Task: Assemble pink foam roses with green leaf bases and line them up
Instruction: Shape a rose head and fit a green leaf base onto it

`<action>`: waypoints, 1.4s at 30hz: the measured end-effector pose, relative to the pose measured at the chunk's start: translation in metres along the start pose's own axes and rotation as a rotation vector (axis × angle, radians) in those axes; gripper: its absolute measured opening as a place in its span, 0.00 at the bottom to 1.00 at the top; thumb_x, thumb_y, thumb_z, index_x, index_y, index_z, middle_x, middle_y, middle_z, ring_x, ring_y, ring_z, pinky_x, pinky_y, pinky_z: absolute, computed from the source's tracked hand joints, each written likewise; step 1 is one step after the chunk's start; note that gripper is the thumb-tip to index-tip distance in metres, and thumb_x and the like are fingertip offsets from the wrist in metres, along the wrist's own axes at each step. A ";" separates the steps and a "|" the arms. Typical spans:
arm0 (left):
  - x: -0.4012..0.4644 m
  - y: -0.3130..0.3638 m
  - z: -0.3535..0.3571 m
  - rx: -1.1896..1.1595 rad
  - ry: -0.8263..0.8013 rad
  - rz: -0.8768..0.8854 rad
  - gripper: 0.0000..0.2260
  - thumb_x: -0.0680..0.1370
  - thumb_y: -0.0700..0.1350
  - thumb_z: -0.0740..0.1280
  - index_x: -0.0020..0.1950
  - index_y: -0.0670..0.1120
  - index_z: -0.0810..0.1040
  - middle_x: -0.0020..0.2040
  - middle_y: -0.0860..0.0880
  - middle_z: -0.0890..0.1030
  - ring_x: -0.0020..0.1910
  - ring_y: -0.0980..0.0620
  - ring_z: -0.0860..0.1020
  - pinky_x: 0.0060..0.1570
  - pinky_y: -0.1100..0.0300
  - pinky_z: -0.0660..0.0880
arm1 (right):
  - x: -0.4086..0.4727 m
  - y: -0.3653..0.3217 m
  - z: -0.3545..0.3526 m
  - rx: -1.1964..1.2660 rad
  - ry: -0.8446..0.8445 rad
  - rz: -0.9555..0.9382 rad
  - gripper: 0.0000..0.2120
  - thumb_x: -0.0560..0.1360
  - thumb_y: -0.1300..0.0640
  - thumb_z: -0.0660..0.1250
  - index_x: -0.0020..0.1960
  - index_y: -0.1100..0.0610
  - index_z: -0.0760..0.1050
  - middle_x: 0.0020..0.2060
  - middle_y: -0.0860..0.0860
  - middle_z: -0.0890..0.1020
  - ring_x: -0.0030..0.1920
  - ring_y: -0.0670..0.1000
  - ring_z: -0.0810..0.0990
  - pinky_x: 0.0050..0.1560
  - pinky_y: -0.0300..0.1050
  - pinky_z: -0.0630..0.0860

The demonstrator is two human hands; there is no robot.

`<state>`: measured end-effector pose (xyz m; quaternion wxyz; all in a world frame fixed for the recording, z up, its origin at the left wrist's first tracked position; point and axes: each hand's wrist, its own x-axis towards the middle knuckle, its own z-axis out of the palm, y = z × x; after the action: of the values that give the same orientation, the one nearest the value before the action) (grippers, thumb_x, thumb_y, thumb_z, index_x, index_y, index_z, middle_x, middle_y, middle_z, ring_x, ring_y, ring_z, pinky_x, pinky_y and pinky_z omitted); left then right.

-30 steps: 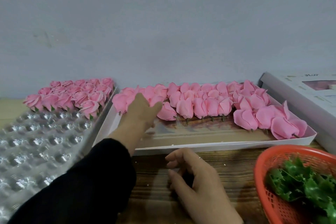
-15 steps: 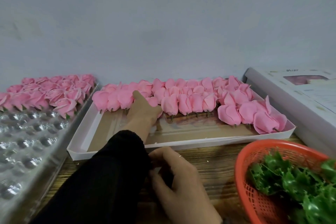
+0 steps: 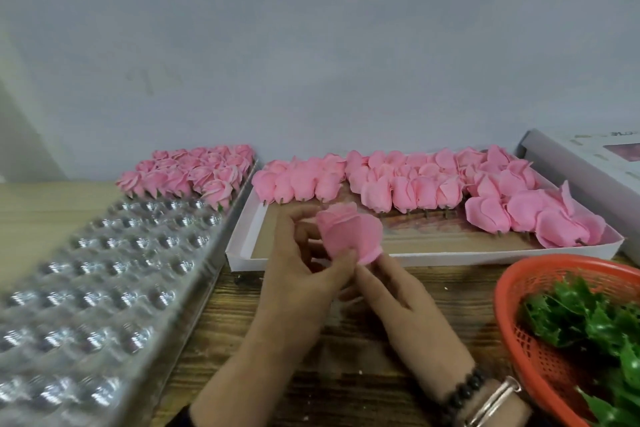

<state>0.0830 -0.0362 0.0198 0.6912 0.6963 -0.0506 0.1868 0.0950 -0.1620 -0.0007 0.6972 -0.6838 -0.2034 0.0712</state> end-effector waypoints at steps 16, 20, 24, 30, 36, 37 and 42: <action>-0.029 -0.019 -0.007 0.482 -0.110 0.144 0.26 0.67 0.33 0.71 0.52 0.58 0.66 0.44 0.59 0.75 0.42 0.61 0.74 0.44 0.65 0.72 | -0.004 0.007 0.006 -0.100 0.115 -0.062 0.13 0.66 0.63 0.74 0.48 0.52 0.78 0.41 0.50 0.84 0.42 0.45 0.82 0.43 0.35 0.76; -0.029 -0.022 -0.007 0.477 -0.100 0.093 0.28 0.67 0.36 0.72 0.57 0.58 0.64 0.51 0.54 0.74 0.50 0.55 0.75 0.51 0.59 0.73 | -0.002 0.010 0.006 -0.163 0.162 -0.113 0.09 0.67 0.59 0.74 0.44 0.50 0.78 0.37 0.47 0.83 0.37 0.40 0.79 0.38 0.30 0.73; -0.032 -0.021 -0.006 0.390 -0.152 -0.111 0.31 0.66 0.39 0.75 0.63 0.52 0.64 0.56 0.51 0.75 0.53 0.56 0.76 0.53 0.60 0.75 | -0.006 0.011 0.008 -0.290 0.128 -0.186 0.09 0.69 0.55 0.73 0.46 0.46 0.77 0.40 0.45 0.82 0.41 0.41 0.80 0.42 0.35 0.76; -0.031 -0.013 -0.005 0.333 -0.230 -0.130 0.11 0.74 0.33 0.66 0.48 0.49 0.74 0.41 0.52 0.79 0.40 0.67 0.77 0.40 0.73 0.73 | -0.012 0.004 0.017 -0.601 0.057 -0.387 0.10 0.68 0.46 0.63 0.49 0.42 0.72 0.42 0.38 0.76 0.47 0.38 0.74 0.44 0.27 0.69; -0.029 -0.008 -0.005 0.141 -0.182 -0.145 0.10 0.71 0.34 0.69 0.39 0.50 0.75 0.27 0.57 0.80 0.28 0.64 0.77 0.28 0.74 0.70 | -0.011 0.000 0.015 -0.363 0.126 -0.347 0.21 0.70 0.38 0.56 0.59 0.45 0.69 0.57 0.43 0.75 0.59 0.43 0.74 0.59 0.43 0.71; -0.029 -0.007 -0.004 0.135 -0.184 -0.137 0.10 0.71 0.35 0.69 0.39 0.50 0.75 0.27 0.58 0.79 0.27 0.64 0.77 0.28 0.73 0.70 | -0.011 0.000 0.015 -0.334 0.119 -0.322 0.22 0.70 0.38 0.55 0.60 0.45 0.69 0.58 0.43 0.75 0.60 0.43 0.74 0.61 0.45 0.71; -0.032 -0.011 0.001 0.213 -0.244 -0.105 0.09 0.72 0.34 0.68 0.48 0.46 0.76 0.38 0.55 0.82 0.40 0.62 0.80 0.38 0.72 0.73 | -0.008 0.001 0.018 -0.444 0.025 -0.378 0.20 0.75 0.38 0.50 0.59 0.42 0.73 0.58 0.40 0.77 0.63 0.42 0.71 0.66 0.48 0.66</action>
<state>0.0574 -0.0432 -0.0011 0.6110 0.7848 -0.0776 0.0688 0.0809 -0.1481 -0.0037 0.5340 -0.7703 -0.3292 -0.1147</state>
